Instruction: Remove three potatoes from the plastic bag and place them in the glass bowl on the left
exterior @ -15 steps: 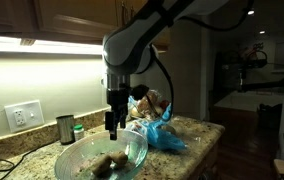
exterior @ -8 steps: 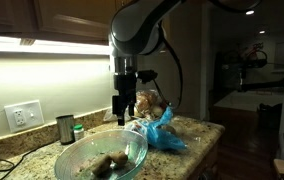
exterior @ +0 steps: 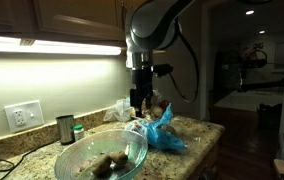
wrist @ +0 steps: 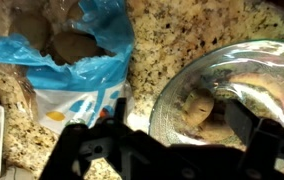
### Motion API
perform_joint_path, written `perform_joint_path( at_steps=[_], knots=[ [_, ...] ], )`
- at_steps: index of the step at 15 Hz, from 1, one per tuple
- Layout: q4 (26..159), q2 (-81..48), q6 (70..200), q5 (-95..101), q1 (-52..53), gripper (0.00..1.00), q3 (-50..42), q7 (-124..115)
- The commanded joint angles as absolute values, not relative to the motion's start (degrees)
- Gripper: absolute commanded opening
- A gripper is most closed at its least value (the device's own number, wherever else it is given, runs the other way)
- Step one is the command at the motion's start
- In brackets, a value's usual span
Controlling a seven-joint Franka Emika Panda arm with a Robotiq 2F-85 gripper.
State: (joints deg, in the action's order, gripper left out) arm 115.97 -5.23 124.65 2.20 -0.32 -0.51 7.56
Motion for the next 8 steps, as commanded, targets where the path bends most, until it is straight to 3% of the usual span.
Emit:
perform_joint_path(
  at_steps=[1, 8],
  knots=[
    [121.6, -0.9, 125.2, 3.9, -1.6, 1.0, -2.0, 5.0],
    [125.2, -0.6, 127.7, 4.3, -5.2, 1.0, -5.7, 2.7]
  ],
)
